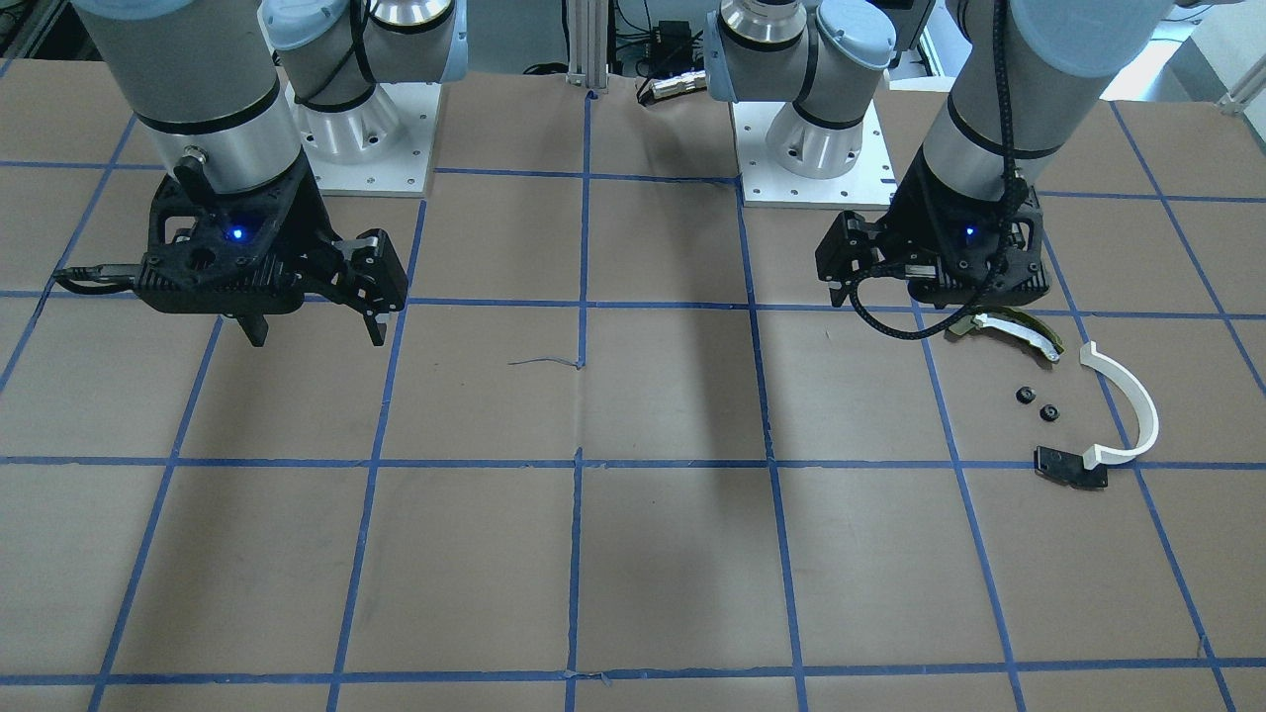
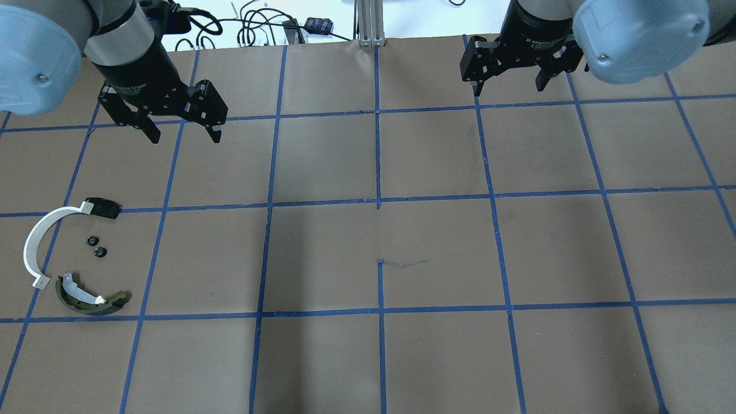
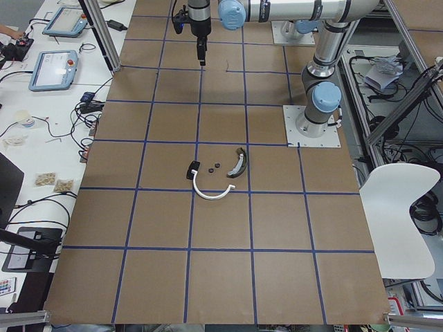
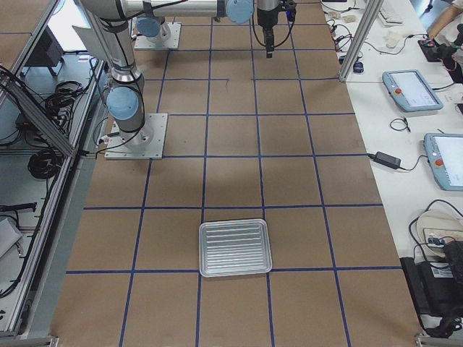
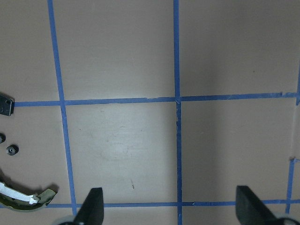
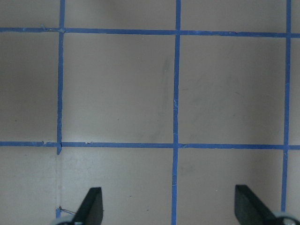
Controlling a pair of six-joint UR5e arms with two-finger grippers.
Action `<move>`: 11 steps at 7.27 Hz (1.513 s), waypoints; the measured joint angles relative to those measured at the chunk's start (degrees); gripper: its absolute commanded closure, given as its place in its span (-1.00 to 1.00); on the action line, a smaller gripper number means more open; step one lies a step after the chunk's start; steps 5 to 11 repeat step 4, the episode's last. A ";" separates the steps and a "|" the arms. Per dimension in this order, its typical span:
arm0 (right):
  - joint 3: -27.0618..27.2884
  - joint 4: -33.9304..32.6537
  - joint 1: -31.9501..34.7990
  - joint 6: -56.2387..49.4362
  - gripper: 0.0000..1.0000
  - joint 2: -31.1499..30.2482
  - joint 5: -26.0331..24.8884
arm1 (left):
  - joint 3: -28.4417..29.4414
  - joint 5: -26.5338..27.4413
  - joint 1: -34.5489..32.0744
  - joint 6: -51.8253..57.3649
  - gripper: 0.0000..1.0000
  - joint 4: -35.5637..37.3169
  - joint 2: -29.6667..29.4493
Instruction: Place bearing gear from tray to pile
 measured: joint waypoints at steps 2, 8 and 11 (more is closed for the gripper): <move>0.02 0.00 0.00 0.00 -1.00 0.00 0.00 | -0.15 0.07 0.17 0.12 -1.00 0.14 -0.33; 0.03 0.00 0.00 0.00 -1.00 0.00 0.00 | -0.17 0.04 0.20 0.15 -1.00 0.19 -0.50; 0.03 0.00 0.00 0.00 -1.00 0.00 0.00 | -0.17 0.04 0.20 0.15 -1.00 0.19 -0.50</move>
